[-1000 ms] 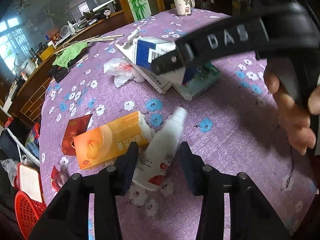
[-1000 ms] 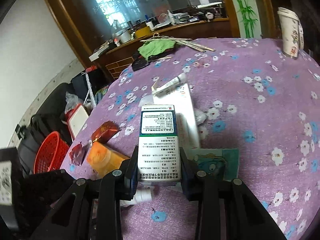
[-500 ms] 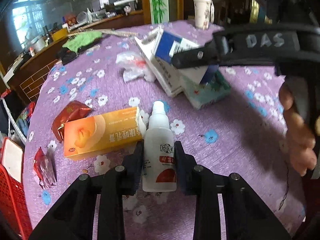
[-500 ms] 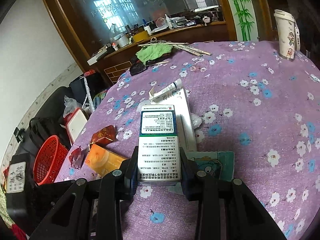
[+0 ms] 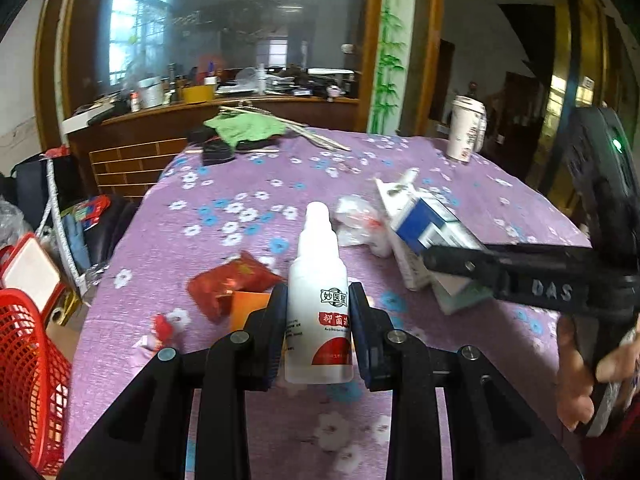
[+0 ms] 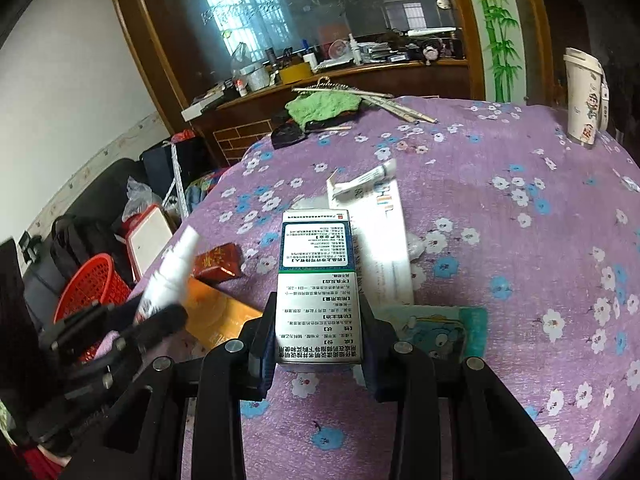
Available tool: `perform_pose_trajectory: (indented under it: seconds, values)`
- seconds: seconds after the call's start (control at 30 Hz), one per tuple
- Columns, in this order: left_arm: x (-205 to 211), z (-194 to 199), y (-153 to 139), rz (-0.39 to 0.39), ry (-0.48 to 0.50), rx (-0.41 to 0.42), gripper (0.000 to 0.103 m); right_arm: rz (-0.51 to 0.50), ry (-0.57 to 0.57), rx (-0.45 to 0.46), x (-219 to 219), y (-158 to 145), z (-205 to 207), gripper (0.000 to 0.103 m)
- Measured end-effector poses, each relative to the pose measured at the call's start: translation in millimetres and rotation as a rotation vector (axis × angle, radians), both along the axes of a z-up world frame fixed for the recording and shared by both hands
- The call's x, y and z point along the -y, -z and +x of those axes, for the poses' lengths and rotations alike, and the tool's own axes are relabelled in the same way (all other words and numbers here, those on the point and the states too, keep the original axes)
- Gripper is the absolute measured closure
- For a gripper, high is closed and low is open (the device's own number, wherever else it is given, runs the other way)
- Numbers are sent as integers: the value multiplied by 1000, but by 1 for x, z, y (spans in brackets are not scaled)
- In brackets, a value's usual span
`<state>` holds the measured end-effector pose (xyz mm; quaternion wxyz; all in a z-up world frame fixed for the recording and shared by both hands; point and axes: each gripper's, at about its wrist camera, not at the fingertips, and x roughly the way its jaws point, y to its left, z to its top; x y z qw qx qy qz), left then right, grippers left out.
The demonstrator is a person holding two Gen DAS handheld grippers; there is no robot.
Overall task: Collect trash
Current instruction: 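Lift the medicine box and spray bottle off the table in both grippers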
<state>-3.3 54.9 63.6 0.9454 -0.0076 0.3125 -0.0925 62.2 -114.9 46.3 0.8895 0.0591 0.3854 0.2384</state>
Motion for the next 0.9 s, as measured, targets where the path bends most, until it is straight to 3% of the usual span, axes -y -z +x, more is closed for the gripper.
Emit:
perform_pose_trajectory:
  seconds: [0.27, 0.9]
  values:
    - [-15, 7, 0, -6, -46, -8, 74, -14, -13, 2, -5, 2, -3, 66]
    - [-11, 5, 0, 16, -28, 3, 74, -15, -36, 5, -9, 0, -6, 66]
